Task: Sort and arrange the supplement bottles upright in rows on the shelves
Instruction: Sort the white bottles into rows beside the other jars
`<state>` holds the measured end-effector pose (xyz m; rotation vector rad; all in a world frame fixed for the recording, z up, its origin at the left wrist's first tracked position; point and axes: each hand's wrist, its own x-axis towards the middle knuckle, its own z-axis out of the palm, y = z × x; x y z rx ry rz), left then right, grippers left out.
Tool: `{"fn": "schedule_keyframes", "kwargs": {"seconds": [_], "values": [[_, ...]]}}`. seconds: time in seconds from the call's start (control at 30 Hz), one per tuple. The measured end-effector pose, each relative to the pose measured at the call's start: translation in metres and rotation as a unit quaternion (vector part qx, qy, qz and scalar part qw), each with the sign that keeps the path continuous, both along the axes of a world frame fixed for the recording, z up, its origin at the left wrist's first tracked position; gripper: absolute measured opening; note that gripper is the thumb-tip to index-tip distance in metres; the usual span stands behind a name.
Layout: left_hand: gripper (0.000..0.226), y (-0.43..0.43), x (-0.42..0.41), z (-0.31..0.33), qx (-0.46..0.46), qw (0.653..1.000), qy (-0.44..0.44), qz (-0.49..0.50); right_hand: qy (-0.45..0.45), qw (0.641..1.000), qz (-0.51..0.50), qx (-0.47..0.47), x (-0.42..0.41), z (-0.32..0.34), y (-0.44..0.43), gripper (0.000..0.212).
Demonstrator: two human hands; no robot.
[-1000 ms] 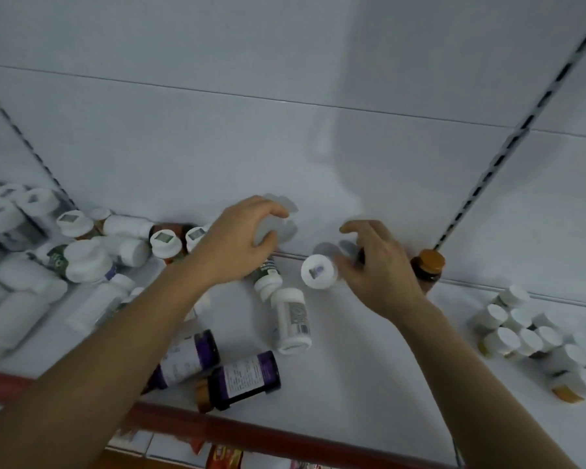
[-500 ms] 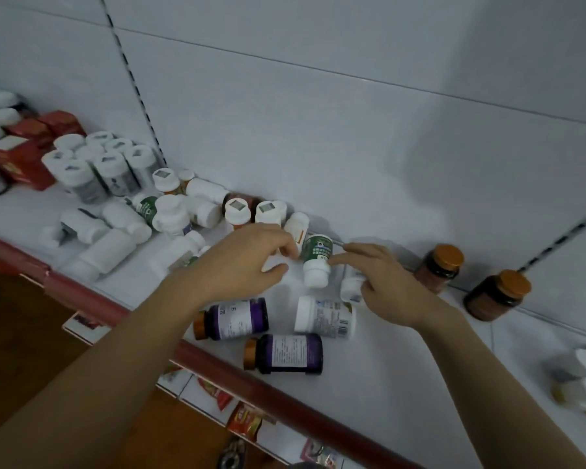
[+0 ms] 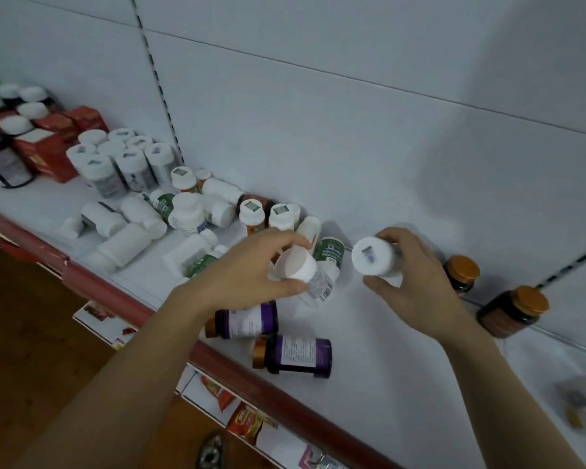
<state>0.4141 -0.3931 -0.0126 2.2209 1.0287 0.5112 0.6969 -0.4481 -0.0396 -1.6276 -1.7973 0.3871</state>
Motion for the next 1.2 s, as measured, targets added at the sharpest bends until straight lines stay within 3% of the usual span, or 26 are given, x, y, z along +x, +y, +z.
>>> {"fn": "schedule_keyframes", "kwargs": {"seconds": [0.17, 0.43, 0.63, 0.8, 1.03, 1.2], "values": [[0.045, 0.022, -0.050, 0.023, 0.022, 0.987, -0.106, 0.121, 0.100, 0.992, -0.064, 0.049, -0.056, 0.034, 0.039, 0.052], [0.050, 0.077, -0.191, 0.047, 0.138, 0.938, -0.085, 0.308, 0.115, 0.992, 0.051, 0.029, -0.183, 0.082, 0.118, 0.050], [0.054, 0.109, -0.301, 0.027, 0.151, 0.895, -0.026, 0.418, 0.058, 0.992, 0.112, 0.009, -0.293, 0.074, 0.191, 0.050], [0.055, 0.151, -0.346, 0.001, 0.102, 0.889, 0.013, 0.447, 0.016, 0.984, 0.171, -0.049, -0.375, 0.057, 0.239, 0.060], [0.053, 0.187, -0.360, -0.032, 0.068, 0.928, 0.034, 0.366, -0.120, 0.977, 0.164, -0.060, -0.424, 0.018, 0.259, 0.062], [0.043, 0.168, -0.367, -0.039, 0.091, 0.915, 0.021, 0.392, -0.148, 0.980, 0.128, -0.028, -0.415, 0.002, 0.255, 0.036]]}}
